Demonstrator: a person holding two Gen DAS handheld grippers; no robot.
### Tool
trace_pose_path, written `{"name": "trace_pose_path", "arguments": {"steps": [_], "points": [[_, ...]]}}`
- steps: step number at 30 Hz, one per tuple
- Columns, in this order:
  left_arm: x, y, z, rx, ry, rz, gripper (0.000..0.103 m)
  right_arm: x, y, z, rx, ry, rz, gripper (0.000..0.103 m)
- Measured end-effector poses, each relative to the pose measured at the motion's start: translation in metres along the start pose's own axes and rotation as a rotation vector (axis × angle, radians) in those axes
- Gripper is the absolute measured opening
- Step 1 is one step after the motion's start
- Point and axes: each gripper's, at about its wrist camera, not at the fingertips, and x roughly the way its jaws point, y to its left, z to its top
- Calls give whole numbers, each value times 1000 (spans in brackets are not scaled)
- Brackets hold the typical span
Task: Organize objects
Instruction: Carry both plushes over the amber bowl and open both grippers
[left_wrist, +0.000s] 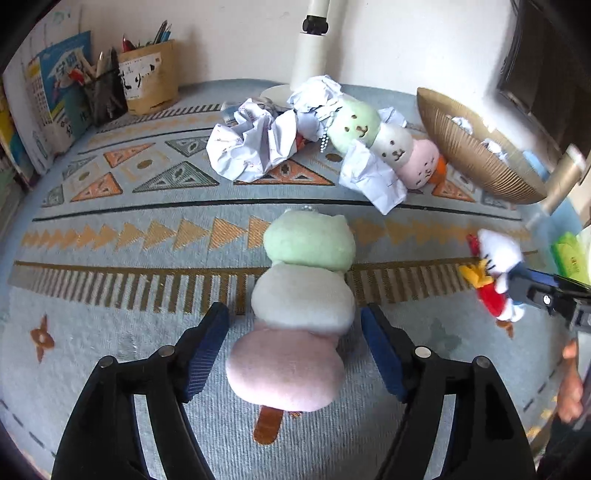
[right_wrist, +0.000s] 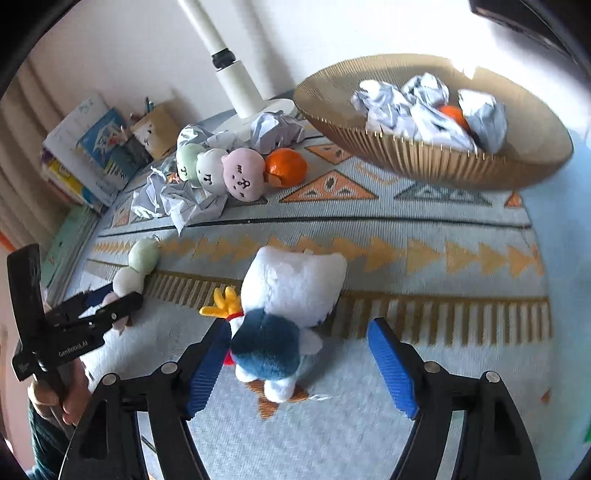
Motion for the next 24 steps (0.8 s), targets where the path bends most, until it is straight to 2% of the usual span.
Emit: {"name": "trace_pose_path", "arguments": {"steps": [4, 5, 6, 7, 8, 10, 11, 12, 14, 18, 20, 22, 24], "points": [[7, -11, 2, 53, 5, 52, 74, 6, 25, -6, -35, -44, -103, 80], [8, -13, 2, 54, -5, 54, 71, 7, 32, -6, -50, -62, -138, 80], [8, -13, 2, 50, -20, 59, 63, 8, 33, -7, -59, -72, -161, 74], [7, -16, 2, 58, -39, 67, 46, 10, 37, -7, -79, -81, -185, 64], [6, -20, 2, 81, -34, 84, 46, 11, 40, -7, -102, -84, -187, 51], [2, -27, 4, 120, -46, 126, 46, 7, 43, -7, -143, -112, -174, 45], [0, -28, 5, 124, -61, 118, 46, 3, 43, -6, -162, -129, -169, 44], [-4, -28, 5, 117, -76, 85, 46, 0, 43, -6, -176, -143, -163, 37], [-6, -23, 9, 67, -88, 12, 46, -5, 37, -2, -183, -166, -143, 37], [3, -18, 11, 24, -106, -29, 46, 0, 16, 0, -118, -147, -108, 37], [6, -20, 8, 30, -96, -26, 46, 2, 13, 0, -98, -136, -92, 37], [4, -23, 8, 42, -121, -8, 46, 2, 12, 2, -88, -142, -71, 37], [5, -26, 6, 65, -121, 8, 46, 7, 7, 3, -58, -119, -55, 43]]}}
